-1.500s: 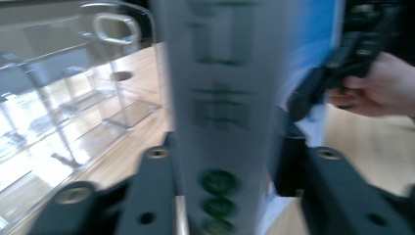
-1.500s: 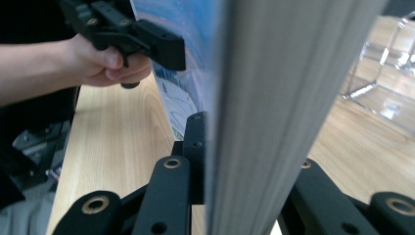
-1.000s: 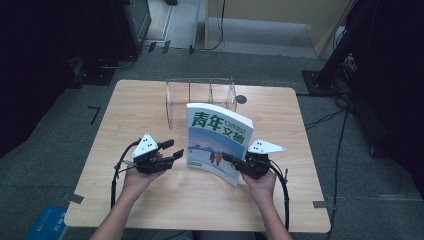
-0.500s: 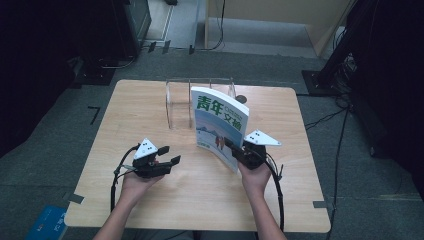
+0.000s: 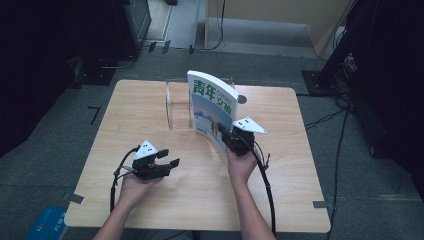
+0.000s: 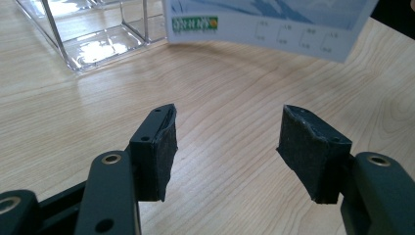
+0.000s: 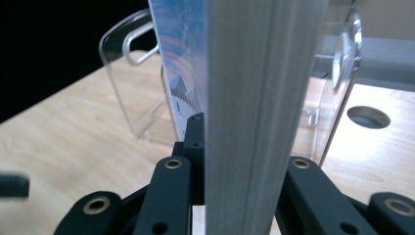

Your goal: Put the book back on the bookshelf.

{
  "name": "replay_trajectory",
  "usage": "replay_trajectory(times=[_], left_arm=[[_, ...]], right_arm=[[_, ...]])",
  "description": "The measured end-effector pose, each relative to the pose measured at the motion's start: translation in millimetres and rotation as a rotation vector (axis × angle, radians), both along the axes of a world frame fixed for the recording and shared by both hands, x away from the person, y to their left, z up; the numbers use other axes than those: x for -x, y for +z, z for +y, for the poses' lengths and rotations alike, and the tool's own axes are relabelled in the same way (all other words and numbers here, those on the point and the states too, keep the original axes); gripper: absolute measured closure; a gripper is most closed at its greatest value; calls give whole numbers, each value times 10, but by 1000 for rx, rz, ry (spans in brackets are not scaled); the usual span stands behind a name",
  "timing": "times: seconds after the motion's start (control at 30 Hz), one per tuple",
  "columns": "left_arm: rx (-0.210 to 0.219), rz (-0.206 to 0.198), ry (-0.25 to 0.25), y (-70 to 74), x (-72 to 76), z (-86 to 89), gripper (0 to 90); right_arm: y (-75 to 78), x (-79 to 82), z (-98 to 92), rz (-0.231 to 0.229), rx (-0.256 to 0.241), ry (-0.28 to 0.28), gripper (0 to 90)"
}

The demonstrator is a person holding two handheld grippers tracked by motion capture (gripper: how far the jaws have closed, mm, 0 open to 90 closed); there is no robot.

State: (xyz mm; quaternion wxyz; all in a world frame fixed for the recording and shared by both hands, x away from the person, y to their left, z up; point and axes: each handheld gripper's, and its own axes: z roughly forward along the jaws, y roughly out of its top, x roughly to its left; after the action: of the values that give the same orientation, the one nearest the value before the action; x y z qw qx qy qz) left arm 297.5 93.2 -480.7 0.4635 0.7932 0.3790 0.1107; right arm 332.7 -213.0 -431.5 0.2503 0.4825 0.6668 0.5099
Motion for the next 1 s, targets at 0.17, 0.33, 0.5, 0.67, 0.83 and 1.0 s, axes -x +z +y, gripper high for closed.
replay_trajectory(times=[0.17,0.33,0.5,0.67,0.83,1.0], left_arm=[[-6,2,-1,-11,-6,24,392],[-1,12,8,-27,-30,64,394],[6,36,6,-59,-48,73,394],[10,47,-2,-69,-41,64,394],[2,51,-10,-88,-36,55,396],[8,62,-12,-100,-42,65,398]], right_arm=[[12,-123,65,-4,-57,-59,752],[49,-233,205,-12,-37,-88,753],[86,-309,358,-20,-12,-116,752],[79,-423,495,-19,-5,-157,752],[92,-572,579,-22,-7,-198,752],[133,-704,663,-41,-21,-231,751]])
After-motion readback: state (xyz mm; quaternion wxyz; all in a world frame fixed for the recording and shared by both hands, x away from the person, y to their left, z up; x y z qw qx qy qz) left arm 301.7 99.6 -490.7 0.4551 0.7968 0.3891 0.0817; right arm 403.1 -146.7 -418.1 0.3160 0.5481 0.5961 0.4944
